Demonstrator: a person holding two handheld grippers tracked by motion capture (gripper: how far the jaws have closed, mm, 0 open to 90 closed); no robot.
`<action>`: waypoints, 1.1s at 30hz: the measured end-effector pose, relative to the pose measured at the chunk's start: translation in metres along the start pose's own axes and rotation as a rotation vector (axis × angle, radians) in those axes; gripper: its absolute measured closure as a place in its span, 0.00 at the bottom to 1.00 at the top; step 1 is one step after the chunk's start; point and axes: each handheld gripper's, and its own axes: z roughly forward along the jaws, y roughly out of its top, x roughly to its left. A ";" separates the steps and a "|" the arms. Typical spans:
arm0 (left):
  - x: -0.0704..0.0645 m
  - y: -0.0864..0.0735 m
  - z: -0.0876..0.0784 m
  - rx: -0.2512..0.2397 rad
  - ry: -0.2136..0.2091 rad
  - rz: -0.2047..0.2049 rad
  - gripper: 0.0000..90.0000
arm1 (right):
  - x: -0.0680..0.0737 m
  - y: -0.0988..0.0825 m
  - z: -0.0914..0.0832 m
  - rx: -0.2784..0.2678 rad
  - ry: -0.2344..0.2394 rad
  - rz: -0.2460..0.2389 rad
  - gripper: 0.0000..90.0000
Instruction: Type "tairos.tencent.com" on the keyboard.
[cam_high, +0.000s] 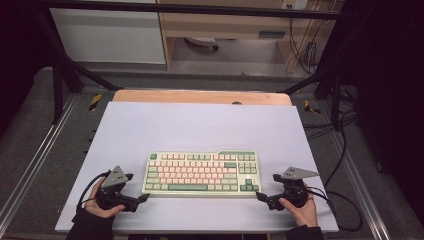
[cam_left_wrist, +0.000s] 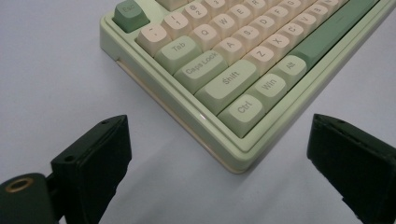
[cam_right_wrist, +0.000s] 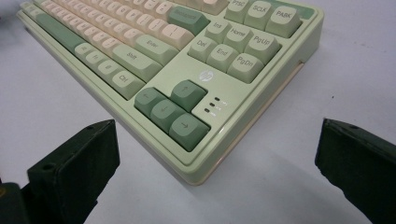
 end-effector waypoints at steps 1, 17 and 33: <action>0.000 0.000 0.000 0.000 0.000 -0.001 0.07 | 0.000 0.000 0.000 0.004 -0.001 -0.009 0.00; -0.002 0.003 -0.002 -0.012 -0.002 0.000 0.07 | 0.001 -0.001 0.001 0.010 -0.002 -0.008 0.00; -0.007 0.016 -0.004 -0.020 0.016 0.002 0.07 | 0.001 -0.001 0.002 0.018 -0.007 -0.008 0.00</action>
